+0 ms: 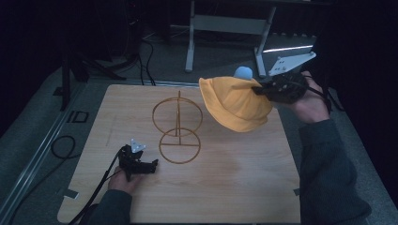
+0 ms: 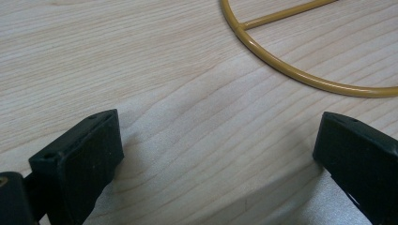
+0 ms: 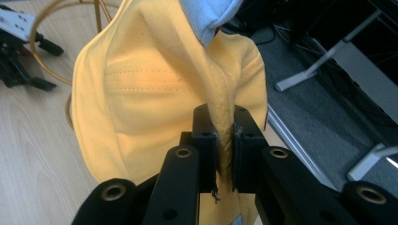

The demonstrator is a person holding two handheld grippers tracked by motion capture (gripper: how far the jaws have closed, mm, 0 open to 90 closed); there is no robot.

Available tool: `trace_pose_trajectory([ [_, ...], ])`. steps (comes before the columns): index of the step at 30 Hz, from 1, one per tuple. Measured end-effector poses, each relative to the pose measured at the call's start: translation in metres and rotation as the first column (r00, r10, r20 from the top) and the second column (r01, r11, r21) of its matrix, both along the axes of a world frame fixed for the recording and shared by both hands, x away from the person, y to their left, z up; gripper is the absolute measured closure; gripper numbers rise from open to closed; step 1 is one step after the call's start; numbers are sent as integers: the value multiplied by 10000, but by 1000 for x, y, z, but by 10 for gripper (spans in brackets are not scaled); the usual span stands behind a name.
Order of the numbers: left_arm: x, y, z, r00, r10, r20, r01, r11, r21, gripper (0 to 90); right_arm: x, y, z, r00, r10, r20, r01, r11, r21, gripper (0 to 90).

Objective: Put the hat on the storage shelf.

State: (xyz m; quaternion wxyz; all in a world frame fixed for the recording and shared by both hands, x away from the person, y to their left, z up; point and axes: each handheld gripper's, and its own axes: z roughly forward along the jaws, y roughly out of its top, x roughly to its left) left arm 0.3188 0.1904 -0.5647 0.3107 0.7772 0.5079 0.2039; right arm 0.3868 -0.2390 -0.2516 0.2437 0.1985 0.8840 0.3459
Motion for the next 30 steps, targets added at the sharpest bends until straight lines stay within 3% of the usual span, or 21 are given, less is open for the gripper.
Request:
trace_pose_trajectory([
  [30,0,0,0,10000,-7,-20,7,10000,-2,19,9,85,4,9936,1130,47,-1131,9935,118,824],
])
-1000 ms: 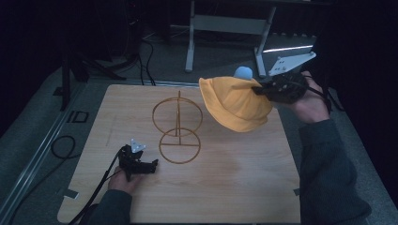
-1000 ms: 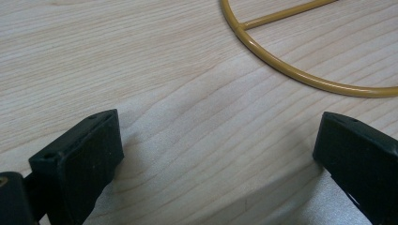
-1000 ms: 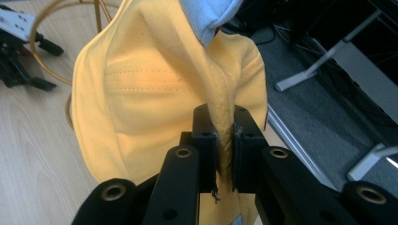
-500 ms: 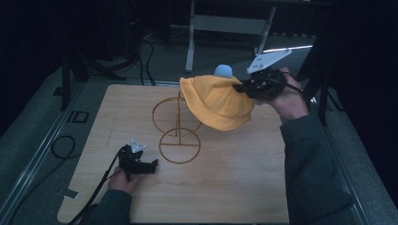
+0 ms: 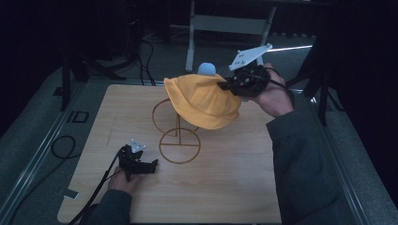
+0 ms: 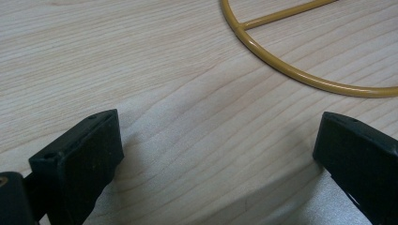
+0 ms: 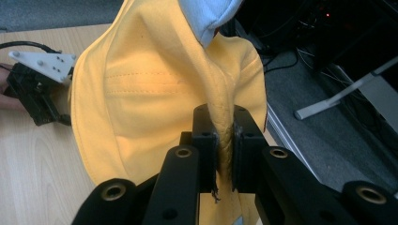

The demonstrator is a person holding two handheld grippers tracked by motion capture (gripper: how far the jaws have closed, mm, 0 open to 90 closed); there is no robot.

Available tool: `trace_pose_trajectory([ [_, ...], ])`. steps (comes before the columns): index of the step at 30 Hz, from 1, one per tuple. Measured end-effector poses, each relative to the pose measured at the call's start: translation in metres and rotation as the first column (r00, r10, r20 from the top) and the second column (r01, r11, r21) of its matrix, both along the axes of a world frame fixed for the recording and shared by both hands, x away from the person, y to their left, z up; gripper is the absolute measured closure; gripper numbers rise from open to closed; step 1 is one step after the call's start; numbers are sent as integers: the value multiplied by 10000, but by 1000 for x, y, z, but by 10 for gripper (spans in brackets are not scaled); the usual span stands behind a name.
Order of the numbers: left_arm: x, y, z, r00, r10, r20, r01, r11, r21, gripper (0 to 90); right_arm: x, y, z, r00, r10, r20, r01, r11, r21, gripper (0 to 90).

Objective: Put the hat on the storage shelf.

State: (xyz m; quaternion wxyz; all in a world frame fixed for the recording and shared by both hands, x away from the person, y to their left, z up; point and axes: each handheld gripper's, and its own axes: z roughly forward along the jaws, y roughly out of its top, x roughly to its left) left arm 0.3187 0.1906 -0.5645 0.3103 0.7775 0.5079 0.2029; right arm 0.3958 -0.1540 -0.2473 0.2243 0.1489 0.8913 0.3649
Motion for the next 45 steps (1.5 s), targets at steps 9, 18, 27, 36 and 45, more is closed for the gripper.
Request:
trace_pose_trajectory([
  [9,0,0,0,10000,-51,-35,51,10000,48,19,4,27,-1,9995,302,-81,-303,9994,-139,823],
  [18,0,0,0,10000,-28,-14,28,10000,34,19,6,49,-1,9986,501,-138,-507,9978,-417,821],
  [27,0,0,0,10000,-22,-11,22,10000,35,19,9,68,-3,9975,668,-239,-679,9965,-483,816],
  [36,0,0,0,10000,0,12,0,10000,10,19,11,92,-10,9956,811,-472,-853,9917,-964,804],
  [45,0,0,0,10000,7,26,-7,10000,7,19,16,110,-23,9928,906,-790,-1004,9862,-1313,787],
])
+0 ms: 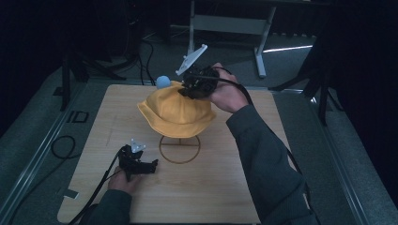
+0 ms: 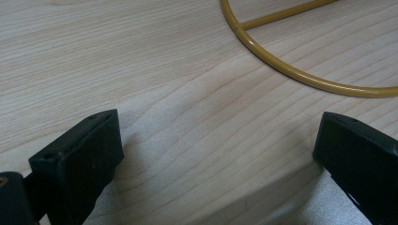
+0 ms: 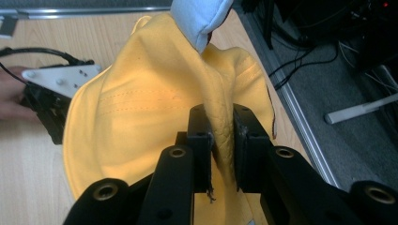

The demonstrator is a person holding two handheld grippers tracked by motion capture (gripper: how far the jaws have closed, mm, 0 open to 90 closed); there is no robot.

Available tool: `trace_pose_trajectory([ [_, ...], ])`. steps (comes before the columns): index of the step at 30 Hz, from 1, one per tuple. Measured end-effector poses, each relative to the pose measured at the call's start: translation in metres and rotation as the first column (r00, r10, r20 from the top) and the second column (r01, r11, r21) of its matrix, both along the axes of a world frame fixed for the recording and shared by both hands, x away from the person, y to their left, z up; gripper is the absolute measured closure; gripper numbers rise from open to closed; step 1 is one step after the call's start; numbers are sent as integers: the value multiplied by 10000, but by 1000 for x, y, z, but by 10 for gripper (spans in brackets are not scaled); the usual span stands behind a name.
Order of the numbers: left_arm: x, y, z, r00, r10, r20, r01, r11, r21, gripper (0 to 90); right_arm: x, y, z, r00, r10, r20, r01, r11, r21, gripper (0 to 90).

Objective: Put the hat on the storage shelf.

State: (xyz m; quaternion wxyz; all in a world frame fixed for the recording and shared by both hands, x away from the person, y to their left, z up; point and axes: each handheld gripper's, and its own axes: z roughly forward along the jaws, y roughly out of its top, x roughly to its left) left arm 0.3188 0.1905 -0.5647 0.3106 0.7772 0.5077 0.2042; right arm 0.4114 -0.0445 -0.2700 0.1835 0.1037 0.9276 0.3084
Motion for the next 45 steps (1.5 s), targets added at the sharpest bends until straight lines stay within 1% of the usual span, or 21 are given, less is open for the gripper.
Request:
trace_pose_trajectory([
  [3,0,0,0,10000,35,16,-35,10000,-45,19,1,4,-6,9999,-21,-137,19,9998,-204,781],
  [6,0,0,0,10000,34,17,-34,10000,-43,19,1,9,-11,9994,113,-316,-126,9991,-409,753],
  [7,0,0,0,10000,33,16,-33,10000,-41,19,0,10,-12,9994,141,-306,-155,9987,-482,738],
  [9,0,0,0,10000,35,17,-35,10000,-45,19,-1,11,-12,9994,127,-326,-140,9991,-401,702],
  [12,0,0,0,10000,34,17,-34,10000,-45,19,-1,9,-8,9998,112,-175,-113,9999,-44,634],
  [15,0,0,0,10000,33,15,-33,10000,-42,19,-2,5,-3,10000,42,-19,-41,9996,270,629],
  [18,0,0,0,10000,28,16,-28,10000,-40,19,-3,3,-1,10000,-57,31,56,9990,433,634],
  [20,0,0,0,10000,31,14,-31,10000,-46,19,-3,3,-1,10000,-28,-19,29,9988,481,731],
  [23,0,0,0,10000,32,16,-32,10000,-41,19,-3,9,-5,9999,8,100,-12,9990,441,778],
  [27,0,0,0,10000,32,13,-32,10000,-39,19,-2,16,-12,9999,-4,101,0,9993,361,791],
  [29,0,0,0,10000,29,15,-29,10000,-39,19,1,20,-16,10000,-39,-42,40,9994,357,795],
  [31,0,0,0,10000,30,14,-30,10000,-37,19,1,22,-18,9998,88,-177,-82,9995,315,798],
  [32,0,0,0,10000,32,16,-32,10000,-40,19,1,23,-19,9994,239,-269,-232,9994,263,796],
  [33,0,0,0,10000,29,14,-29,10000,-37,19,0,23,-19,9993,334,-180,-329,9992,242,794],
  [35,0,0,0,10000,31,13,-31,10000,-40,19,-3,24,-17,9989,423,-214,-416,9986,337,782],
  [37,0,0,0,10000,30,14,-30,10000,-38,19,-3,24,-17,9985,487,-238,-480,9984,308,742],
  [39,0,0,0,10000,29,12,-29,10000,-38,19,-3,24,-16,9989,412,-237,-403,9985,373,679],
  [41,0,0,0,10000,27,12,-27,10000,-36,19,-3,24,-16,9985,453,-302,-441,9982,415,677],
  [43,0,0,0,10000,15,1,-15,10000,-40,19,-4,25,-16,9974,601,-405,-581,9971,496,751],
  [44,0,0,0,10000,24,9,-24,10000,-37,19,-7,27,-16,9962,813,-301,-798,9957,472,760],
  [45,0,0,0,10000,22,6,-22,10000,-36,19,-10,30,-15,9966,812,-167,-804,9958,440,762],
])
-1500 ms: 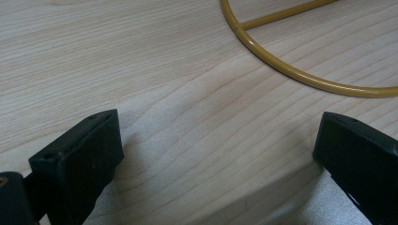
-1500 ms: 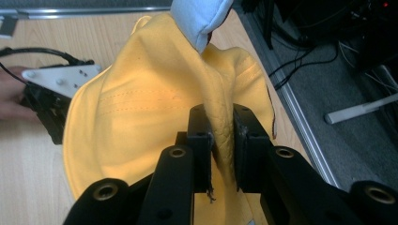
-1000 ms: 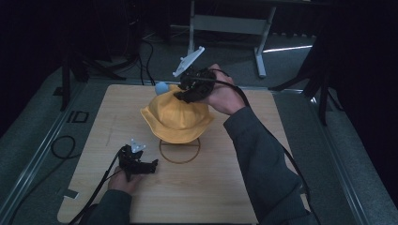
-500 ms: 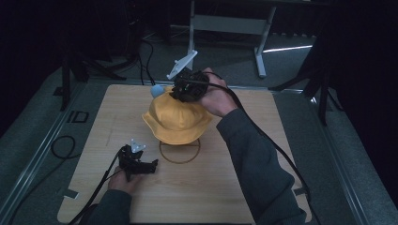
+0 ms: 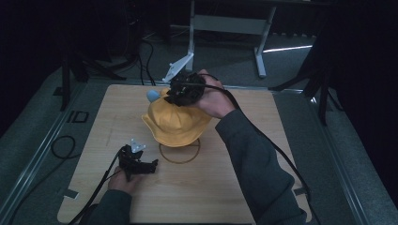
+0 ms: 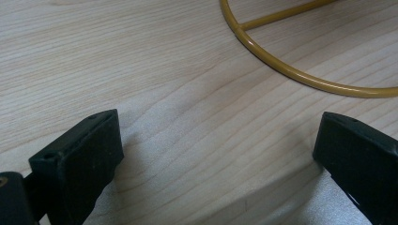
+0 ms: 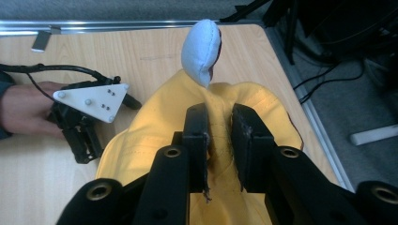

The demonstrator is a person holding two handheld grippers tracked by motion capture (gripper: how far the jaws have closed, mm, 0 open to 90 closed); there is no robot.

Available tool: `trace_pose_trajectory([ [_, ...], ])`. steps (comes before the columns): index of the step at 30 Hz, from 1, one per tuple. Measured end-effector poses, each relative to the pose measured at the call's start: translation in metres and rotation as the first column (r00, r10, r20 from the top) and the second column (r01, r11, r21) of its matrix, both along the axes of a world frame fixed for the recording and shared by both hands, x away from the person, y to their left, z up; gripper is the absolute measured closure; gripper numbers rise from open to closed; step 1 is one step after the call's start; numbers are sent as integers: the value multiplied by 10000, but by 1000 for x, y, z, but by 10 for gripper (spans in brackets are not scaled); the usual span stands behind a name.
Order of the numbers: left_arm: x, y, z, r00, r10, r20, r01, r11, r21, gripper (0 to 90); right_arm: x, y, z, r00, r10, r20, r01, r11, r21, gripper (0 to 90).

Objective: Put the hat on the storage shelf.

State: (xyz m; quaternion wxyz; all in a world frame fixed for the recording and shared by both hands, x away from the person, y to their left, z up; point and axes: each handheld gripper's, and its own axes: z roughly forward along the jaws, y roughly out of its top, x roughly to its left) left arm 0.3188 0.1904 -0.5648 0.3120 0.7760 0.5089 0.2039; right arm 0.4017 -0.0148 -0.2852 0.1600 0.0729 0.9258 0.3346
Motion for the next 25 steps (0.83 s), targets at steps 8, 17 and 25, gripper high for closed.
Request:
trace_pose_trajectory([
  [8,0,0,0,10000,-8,-10,8,10000,-3,19,6,8,-6,9995,-135,-302,120,9988,-476,658],
  [17,0,0,0,10000,-9,-15,9,10000,5,19,-3,-16,16,9957,-918,105,913,9949,441,316],
  [25,0,0,0,10000,29,18,-29,10000,-35,19,-7,-50,17,9901,-1405,21,1402,9888,509,284],
])
